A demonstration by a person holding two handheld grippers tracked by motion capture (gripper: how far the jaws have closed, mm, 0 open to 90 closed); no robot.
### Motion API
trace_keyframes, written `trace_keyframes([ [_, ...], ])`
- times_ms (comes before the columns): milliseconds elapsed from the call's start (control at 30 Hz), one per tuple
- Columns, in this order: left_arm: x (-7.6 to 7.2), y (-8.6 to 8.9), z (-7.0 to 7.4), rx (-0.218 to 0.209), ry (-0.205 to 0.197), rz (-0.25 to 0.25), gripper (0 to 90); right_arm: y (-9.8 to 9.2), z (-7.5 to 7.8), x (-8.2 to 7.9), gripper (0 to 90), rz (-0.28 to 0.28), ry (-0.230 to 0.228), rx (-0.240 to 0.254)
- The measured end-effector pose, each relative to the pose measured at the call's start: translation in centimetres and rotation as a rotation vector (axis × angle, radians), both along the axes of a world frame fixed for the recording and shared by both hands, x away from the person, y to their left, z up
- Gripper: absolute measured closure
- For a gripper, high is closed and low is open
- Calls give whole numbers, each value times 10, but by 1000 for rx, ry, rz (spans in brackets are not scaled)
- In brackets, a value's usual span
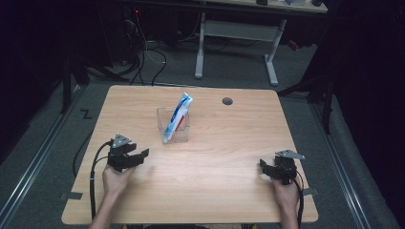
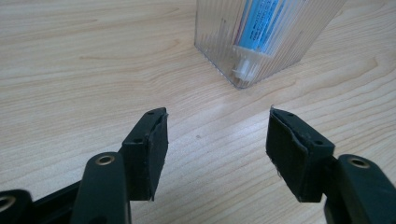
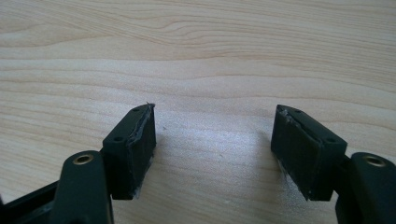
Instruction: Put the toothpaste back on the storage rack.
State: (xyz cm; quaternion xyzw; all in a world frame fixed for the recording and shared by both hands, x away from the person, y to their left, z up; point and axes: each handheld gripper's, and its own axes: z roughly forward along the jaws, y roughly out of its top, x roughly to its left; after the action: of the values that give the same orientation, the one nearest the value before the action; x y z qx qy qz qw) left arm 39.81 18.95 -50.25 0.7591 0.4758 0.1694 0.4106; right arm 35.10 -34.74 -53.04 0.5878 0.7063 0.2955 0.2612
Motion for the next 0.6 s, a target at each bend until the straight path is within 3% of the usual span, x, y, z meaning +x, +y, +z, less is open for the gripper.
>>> trace_keyframes([
  [200,0,-3,-9,25,-1,15,396,0,0,0,311,0,0,0],
  [600,6,-13,-21,116,-3,17,395,0,0,0,311,0,0,0],
])
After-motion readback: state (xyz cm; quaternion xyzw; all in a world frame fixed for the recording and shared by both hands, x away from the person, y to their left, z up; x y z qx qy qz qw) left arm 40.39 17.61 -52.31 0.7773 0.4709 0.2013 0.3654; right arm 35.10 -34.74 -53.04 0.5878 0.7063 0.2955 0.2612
